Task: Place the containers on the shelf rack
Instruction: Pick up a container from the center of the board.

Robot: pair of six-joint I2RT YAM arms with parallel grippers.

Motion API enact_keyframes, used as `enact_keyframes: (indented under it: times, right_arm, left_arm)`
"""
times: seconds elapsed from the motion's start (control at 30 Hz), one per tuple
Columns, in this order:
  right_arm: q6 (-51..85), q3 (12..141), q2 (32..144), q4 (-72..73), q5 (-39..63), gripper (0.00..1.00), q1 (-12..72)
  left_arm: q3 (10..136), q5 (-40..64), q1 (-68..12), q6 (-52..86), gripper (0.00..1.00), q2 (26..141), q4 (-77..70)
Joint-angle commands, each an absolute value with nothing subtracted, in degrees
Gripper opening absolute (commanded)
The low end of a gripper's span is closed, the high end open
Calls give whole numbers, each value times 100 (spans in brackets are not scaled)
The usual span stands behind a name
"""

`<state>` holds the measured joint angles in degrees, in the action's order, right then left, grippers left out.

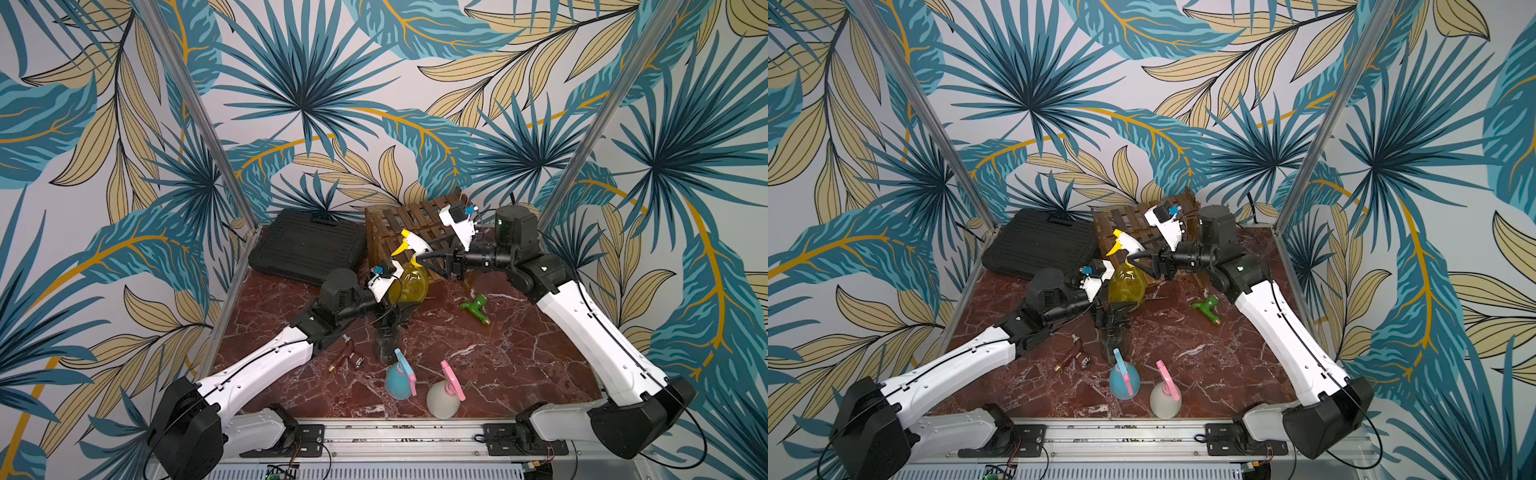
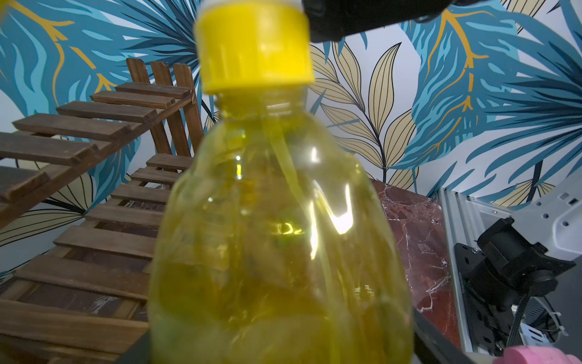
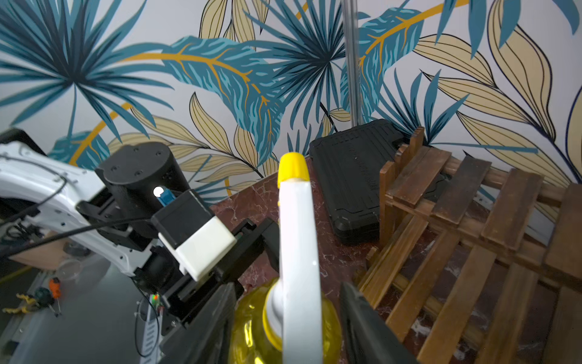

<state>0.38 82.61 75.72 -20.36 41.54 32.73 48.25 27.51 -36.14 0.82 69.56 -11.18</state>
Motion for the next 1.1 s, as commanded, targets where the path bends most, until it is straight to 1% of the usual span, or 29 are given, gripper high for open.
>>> enact_keyframes:
  times: [0.0, 0.1, 0.23, 0.37, 0.5, 0.57, 0.77, 0.97, 1.07]
  right_arm:
    - [374, 7701, 7056, -844, 3627, 73, 3291]
    - [739, 7312, 6831, -76, 3576, 76, 3288]
    - [1267, 7141, 6928, 481, 3575, 75, 3291]
    - [1655, 7123, 7132, 857, 3785, 62, 3296]
    - [1835, 7194, 7292, 923, 3994, 45, 3294]
    - [1932, 7197, 7331, 981, 4093, 39, 3295]
    - [2043, 7224, 7462, 945, 4310, 33, 3289]
    - [2063, 7256, 7560, 862, 4490, 31, 3293]
    - [2036, 7271, 7592, 809, 4500, 27, 3293]
  left_arm:
    - [4814, 3089, -3492, 491, 84, 6970, -1671]
    - [4790, 3199, -3447, 590, 84, 6986, -1786]
    - [4791, 3270, -3432, 633, 84, 6990, -1843]
    - [4790, 3261, -3423, 641, 85, 6987, -1846]
    - [4790, 3216, -3404, 648, 85, 6987, -1838]
    - [4790, 3182, -3396, 650, 85, 6987, -1815]
    - [4790, 3089, -3377, 685, 85, 6987, -1811]
    - [4788, 3034, -3361, 718, 85, 7003, -1810]
    - [4781, 3049, -3360, 720, 85, 7013, -1819]
